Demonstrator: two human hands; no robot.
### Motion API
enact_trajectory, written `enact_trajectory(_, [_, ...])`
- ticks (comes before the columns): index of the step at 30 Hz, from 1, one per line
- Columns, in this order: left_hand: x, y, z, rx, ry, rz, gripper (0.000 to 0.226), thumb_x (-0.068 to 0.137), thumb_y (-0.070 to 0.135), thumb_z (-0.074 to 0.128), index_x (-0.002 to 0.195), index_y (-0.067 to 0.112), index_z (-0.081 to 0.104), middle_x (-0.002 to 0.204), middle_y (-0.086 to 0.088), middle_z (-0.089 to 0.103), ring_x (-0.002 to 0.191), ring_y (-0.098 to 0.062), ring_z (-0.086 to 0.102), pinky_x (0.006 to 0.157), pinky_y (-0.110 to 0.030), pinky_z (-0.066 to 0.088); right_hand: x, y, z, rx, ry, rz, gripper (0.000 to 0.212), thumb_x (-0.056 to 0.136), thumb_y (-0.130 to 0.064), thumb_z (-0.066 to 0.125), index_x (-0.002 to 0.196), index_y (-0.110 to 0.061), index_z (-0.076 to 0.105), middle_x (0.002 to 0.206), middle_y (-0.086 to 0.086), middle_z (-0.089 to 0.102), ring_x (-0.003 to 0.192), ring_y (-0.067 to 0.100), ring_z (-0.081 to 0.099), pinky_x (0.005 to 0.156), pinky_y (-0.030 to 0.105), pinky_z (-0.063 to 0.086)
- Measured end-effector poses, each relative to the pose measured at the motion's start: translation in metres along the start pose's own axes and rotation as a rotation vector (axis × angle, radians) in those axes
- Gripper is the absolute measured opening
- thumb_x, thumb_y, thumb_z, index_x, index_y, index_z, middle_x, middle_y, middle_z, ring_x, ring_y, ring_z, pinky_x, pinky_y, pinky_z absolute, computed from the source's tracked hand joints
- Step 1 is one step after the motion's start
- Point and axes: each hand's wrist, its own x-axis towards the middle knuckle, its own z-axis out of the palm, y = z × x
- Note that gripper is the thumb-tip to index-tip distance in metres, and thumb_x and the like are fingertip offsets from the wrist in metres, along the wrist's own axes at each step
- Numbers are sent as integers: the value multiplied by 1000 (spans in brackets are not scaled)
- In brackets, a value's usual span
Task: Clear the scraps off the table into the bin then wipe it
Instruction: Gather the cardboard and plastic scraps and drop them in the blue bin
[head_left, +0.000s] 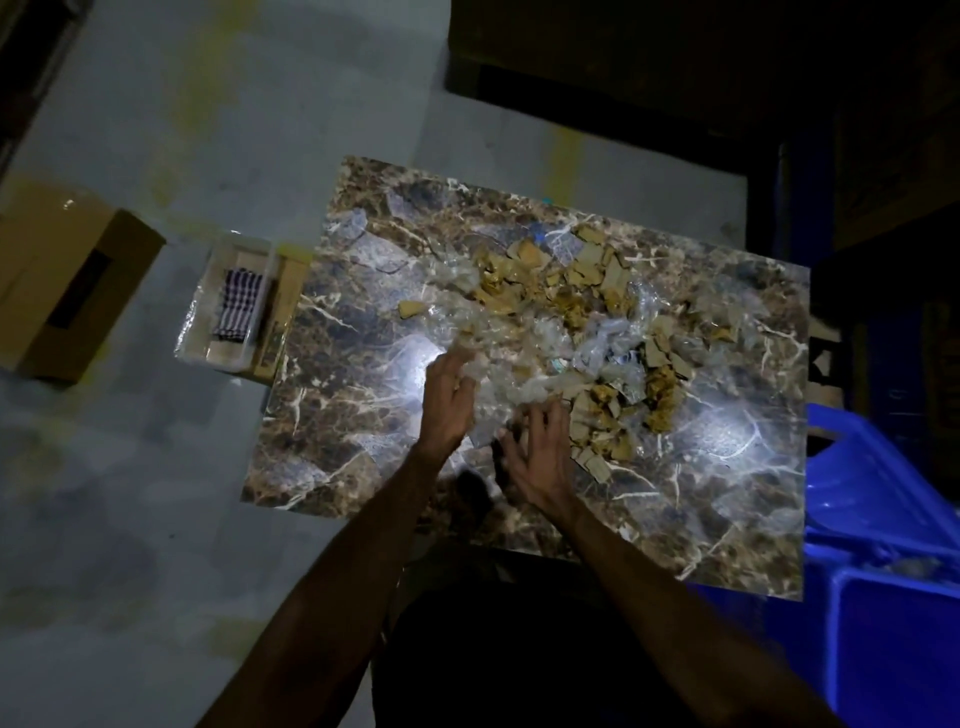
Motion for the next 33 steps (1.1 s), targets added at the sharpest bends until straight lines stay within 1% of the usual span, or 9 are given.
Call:
enact_trajectory(2, [7, 6, -2, -96, 178, 11, 27, 96, 18, 47, 115, 27, 65, 122, 30, 50, 119, -18, 53, 95, -57, 52, 3, -2, -4, 27, 103, 43, 24, 97, -35, 58, 101, -12, 51, 107, 0, 38, 101, 22, 40, 82, 40, 40])
enact_trajectory(5, [39, 14, -6, 7, 404, -57, 33, 104, 34, 51, 128, 13, 57, 135, 2, 51, 122, -11, 45, 109, -52, 41, 19, -13, -10, 25, 189, 36, 23, 93, -32, 58, 100, -11, 51, 104, -4, 33, 98, 18, 35, 81, 34, 32])
enact_trajectory(9, [81, 12, -2, 92, 162, -190, 65, 106, 48, 40, 162, 18, 27, 171, -5, 18, 156, -21, 16, 126, -41, 15, 50, -12, -6, 61, 104, 46, 29, 97, -30, 59, 120, -13, 55, 121, 3, 38, 112, 20, 38, 91, 40, 42])
enact_trajectory(12, [83, 2, 9, 237, 69, -86, 64, 104, 56, 32, 151, 16, 48, 160, -7, 42, 148, -22, 34, 122, -43, 25, 73, -3, -6, 55, 105, 45, 32, 96, -32, 58, 124, -15, 56, 124, 8, 41, 117, 25, 41, 97, 46, 42])
enact_trajectory(15, [70, 10, 7, 62, 79, 75, 42, 109, 44, 43, 130, 16, 67, 130, -3, 67, 123, -20, 57, 106, -47, 45, 93, 5, -11, 11, 131, 29, 33, 95, -33, 60, 123, -16, 57, 126, 7, 41, 121, 28, 42, 103, 51, 39])
enact_trajectory(20, [107, 28, -12, -26, 277, 26, 35, 110, 37, 47, 137, 22, 62, 139, 3, 60, 131, -16, 54, 109, -48, 47, 141, 14, -25, 21, 199, 2, 40, 97, -37, 60, 131, -16, 56, 141, 5, 39, 136, 30, 37, 115, 59, 30])
enact_trajectory(25, [165, 32, -4, 140, 86, -97, 64, 104, 48, 38, 158, 15, 39, 166, -7, 33, 153, -21, 29, 126, -33, 19, 187, 27, -18, 11, 53, -1, 59, 101, -45, 50, 153, -17, 45, 161, 11, 32, 149, 35, 29, 122, 55, 23])
enact_trajectory(29, [150, 37, 19, 37, 48, 3, 51, 105, 37, 46, 148, 10, 53, 150, -7, 55, 137, -16, 50, 117, -43, 41, 193, 40, -12, -61, -112, 5, 62, 102, -56, 36, 147, -16, 52, 154, 10, 46, 150, 35, 28, 122, 54, 22])
enact_trajectory(33, [134, 44, 23, 68, 65, 188, 46, 106, 43, 46, 138, 14, 61, 136, 4, 60, 129, -17, 55, 111, -41, 45, 201, 46, -29, 54, 68, -70, 40, 102, -46, 48, 127, -19, 64, 135, 4, 56, 136, 30, 40, 114, 50, 32])
